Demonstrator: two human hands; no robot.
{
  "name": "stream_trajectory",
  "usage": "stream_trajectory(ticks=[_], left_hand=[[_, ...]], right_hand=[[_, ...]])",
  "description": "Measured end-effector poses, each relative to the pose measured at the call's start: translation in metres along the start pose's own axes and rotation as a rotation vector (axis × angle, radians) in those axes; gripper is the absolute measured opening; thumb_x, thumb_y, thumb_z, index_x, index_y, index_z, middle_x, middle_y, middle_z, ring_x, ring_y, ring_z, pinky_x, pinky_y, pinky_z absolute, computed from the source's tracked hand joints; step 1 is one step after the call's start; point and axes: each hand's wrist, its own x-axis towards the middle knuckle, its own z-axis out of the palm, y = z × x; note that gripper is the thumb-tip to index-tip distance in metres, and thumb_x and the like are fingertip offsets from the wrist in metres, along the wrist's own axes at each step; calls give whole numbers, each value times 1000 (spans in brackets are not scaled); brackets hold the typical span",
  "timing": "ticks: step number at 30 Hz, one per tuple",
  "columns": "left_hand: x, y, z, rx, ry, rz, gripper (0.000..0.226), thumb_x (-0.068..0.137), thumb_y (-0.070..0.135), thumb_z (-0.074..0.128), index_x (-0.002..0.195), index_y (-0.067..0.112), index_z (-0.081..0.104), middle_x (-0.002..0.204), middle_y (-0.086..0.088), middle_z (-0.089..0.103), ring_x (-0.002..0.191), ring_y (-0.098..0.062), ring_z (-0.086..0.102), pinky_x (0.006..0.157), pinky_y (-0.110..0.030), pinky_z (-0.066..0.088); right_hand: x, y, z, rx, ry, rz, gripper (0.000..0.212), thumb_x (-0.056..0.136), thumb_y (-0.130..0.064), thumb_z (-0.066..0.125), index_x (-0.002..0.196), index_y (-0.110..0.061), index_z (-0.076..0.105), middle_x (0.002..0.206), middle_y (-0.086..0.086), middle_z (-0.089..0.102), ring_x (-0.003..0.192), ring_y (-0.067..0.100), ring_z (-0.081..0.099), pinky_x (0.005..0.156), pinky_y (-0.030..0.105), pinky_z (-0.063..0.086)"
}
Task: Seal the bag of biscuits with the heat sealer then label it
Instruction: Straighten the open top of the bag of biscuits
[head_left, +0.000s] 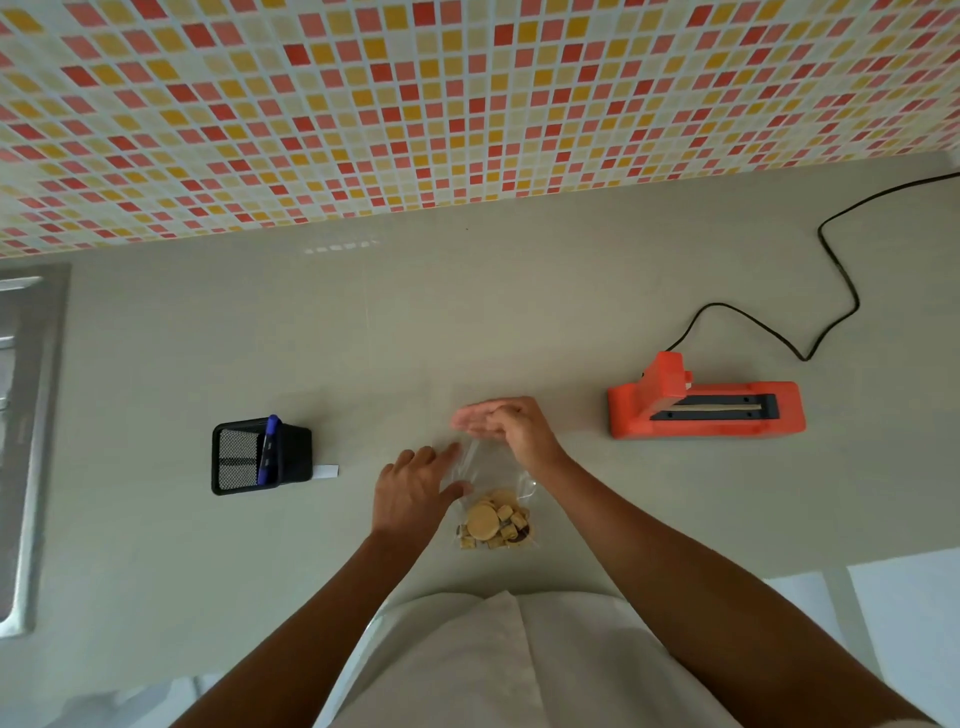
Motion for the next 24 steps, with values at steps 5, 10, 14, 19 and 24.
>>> stream_trajectory(ticks=[5, 10, 14, 19, 24], left_hand=[[2, -2, 0, 27, -24, 16, 56, 76, 53, 73, 124, 26, 64, 79, 3, 70, 71, -21, 63, 56, -32, 52], [3, -3, -1, 6, -25, 11, 59, 82, 56, 65, 132, 28, 58, 96, 2, 71, 87, -22, 64, 68, -34, 54], [1, -3, 4, -32, 7, 15, 61, 76, 50, 74, 128, 20, 61, 98, -3, 69, 89, -25, 65, 70, -37, 56], [7, -5, 11, -82, 37, 175, 72, 73, 37, 81, 135, 22, 48, 129, -5, 58, 119, -27, 53, 93, -44, 53], [14, -11, 13, 81, 24, 387, 74, 76, 36, 78, 140, 14, 49, 149, -7, 46, 140, -29, 38, 109, -45, 37]], right_hand=[[5, 8, 4, -4, -81, 108, 41, 95, 2, 32, 115, 8, 67, 110, 27, 71, 105, 31, 71, 97, 41, 55], [37, -17, -18, 25, 9, 90, 41, 100, 1, 28, 126, 9, 59, 124, 25, 66, 114, 28, 67, 94, 29, 56], [53, -33, -27, 58, 82, 98, 41, 97, 3, 28, 123, 12, 59, 124, 28, 64, 111, 31, 68, 87, 25, 57], [46, -20, -23, 116, 135, 35, 39, 98, 2, 31, 121, 9, 62, 123, 27, 66, 103, 16, 72, 89, 22, 56], [23, -15, -16, 139, 179, -60, 36, 98, 4, 37, 124, 8, 61, 124, 17, 66, 122, 24, 62, 104, 28, 49]])
